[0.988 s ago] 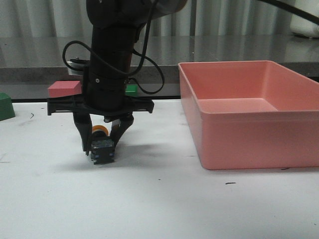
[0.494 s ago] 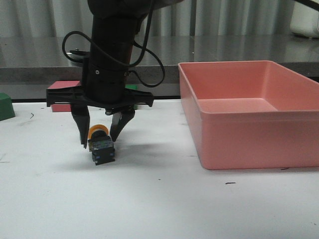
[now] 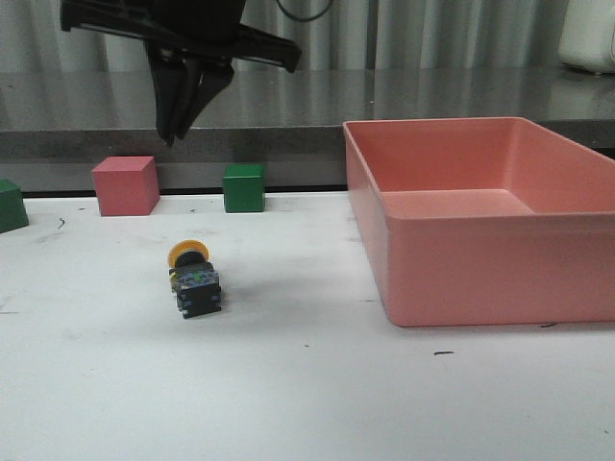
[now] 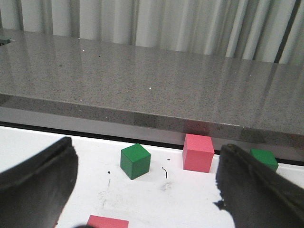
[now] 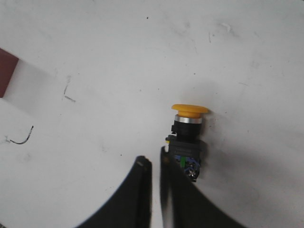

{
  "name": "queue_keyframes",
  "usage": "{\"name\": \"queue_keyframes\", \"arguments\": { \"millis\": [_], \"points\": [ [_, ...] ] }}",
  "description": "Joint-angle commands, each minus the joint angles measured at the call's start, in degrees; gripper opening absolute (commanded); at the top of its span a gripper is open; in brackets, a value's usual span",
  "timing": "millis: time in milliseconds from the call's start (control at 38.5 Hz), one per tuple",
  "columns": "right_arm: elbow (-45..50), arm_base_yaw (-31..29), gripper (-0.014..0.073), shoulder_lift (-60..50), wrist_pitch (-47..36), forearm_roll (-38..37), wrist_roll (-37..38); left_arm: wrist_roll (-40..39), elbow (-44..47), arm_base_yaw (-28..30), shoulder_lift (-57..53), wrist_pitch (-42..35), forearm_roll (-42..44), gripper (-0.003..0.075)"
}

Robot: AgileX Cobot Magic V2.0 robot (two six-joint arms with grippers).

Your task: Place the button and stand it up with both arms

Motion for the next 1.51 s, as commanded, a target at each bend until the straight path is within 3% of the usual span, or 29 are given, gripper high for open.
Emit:
{"name": "queue_keyframes", "arguments": {
  "millis": [0,286,416,676,936,1066,1482],
  "points": [
    [-1.7,-0.4,-0.0062,-5.2,0.3,0.3,-1.1,-0.4,-2.1,0.0,0.7,-4.6,-0.3,0.0564],
    [-1.7,-5.2,-0.0065,-9.1,10.5,0.2,-5.3,-0.4,-2.1,0.0,0.7,-4.6,-0.3,0.0564],
    [0.0,-9.2,-0.0065,-12.0,10.9,0.3,-6.3,-0.4,-2.1,0.0,0.7,-4.6,-0.3,0.0564],
    [17.4,-19.5,-0.0065,-22.4,10.4,0.3,-9.7,-0.4,-2.1,0.0,0.7,-4.6,-0.3,0.0564],
    [39.0,-31.4,-0.0065,-33.4,2.4,-0.1,-11.2,-0.4,-2.1,0.0,0.7,-4.6,-0.3,0.0564],
    [48.2,-35.4,-0.0067,-39.4,-3.4,-4.3,-11.5,-0.4,-2.1,0.0,0.7,-4.6,-0.3,0.0564],
    [80.4,-36.1,-0.0069,-66.8,-31.4,-7.0,-11.5,-0.4,-2.1,0.0,0.7,-4.6,-0.3,0.0564]
  ]
}}
